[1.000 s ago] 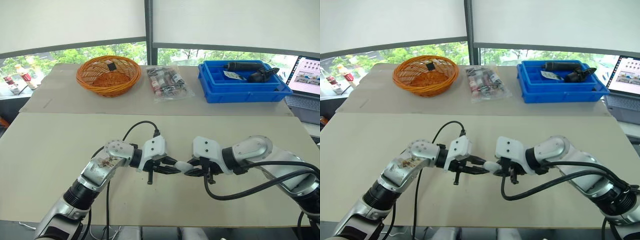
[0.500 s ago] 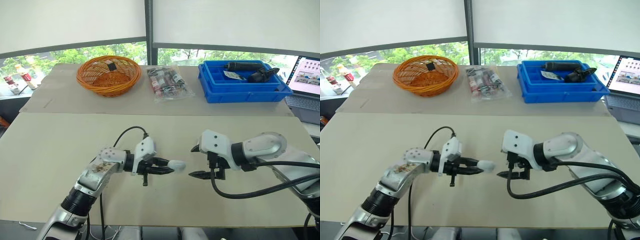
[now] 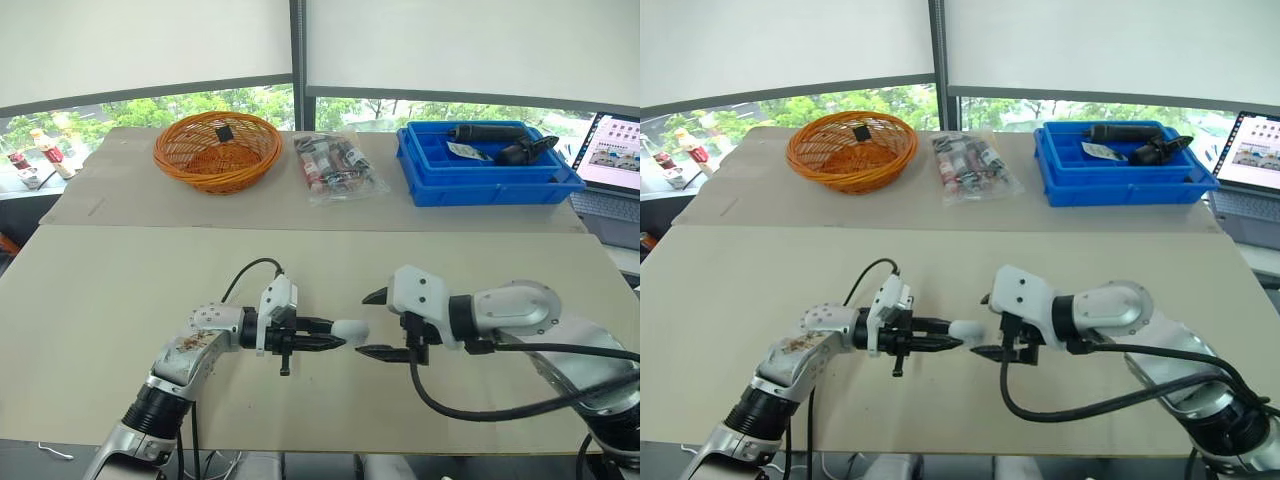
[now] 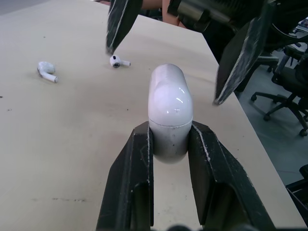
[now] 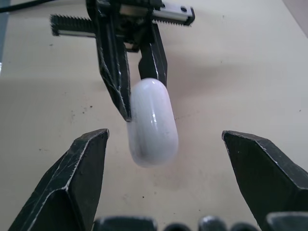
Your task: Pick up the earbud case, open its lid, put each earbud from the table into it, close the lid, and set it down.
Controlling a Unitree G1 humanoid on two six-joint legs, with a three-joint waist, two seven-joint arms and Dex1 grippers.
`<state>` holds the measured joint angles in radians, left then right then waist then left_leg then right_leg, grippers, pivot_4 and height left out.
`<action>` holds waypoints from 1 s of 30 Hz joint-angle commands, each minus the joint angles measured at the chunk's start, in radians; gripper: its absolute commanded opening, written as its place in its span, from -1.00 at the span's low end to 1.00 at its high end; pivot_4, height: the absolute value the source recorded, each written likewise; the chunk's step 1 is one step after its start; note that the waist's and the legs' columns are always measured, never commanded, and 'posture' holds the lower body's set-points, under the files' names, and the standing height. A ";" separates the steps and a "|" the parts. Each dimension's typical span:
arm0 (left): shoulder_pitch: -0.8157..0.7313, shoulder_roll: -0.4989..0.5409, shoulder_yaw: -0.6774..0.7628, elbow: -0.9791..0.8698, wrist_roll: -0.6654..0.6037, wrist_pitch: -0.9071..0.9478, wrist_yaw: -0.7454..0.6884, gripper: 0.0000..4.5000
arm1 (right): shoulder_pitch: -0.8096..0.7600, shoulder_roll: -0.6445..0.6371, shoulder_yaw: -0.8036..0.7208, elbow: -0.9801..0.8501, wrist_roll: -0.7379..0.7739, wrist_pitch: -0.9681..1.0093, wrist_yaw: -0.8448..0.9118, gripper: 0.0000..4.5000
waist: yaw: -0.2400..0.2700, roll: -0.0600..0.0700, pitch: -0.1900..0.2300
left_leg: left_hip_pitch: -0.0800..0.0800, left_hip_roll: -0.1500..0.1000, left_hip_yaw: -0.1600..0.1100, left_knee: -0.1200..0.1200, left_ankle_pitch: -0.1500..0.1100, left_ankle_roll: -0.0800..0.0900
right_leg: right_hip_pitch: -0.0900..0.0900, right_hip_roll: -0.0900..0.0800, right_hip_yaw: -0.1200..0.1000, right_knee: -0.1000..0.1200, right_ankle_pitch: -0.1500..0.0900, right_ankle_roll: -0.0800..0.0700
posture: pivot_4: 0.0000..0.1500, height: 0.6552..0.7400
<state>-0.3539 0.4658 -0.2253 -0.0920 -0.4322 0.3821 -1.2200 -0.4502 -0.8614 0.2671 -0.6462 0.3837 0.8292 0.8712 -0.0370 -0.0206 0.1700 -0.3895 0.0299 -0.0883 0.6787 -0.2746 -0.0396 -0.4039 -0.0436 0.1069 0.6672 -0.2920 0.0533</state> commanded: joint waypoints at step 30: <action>0.099 -0.020 0.239 0.064 0.056 -0.222 0.281 -0.77 | 0.345 0.134 -0.417 -0.125 0.102 -0.218 -0.107 0.86 | 0.001 0.000 0.000 | 0.000 0.000 -0.001 0.000 0.000 0.000 | 0.000 0.000 -0.001 0.002 0.000 0.000 | 1.00 0.38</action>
<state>-0.2575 0.4471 -0.0224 -0.0147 -0.3760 0.1951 -0.9675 -0.1091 -0.7395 -0.1005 -0.7253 0.4571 0.6405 0.7919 -0.0359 -0.0207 0.1699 -0.3891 0.0299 -0.0895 0.6793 -0.2746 -0.0396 -0.4035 -0.0437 0.1063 0.6700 -0.2920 0.0532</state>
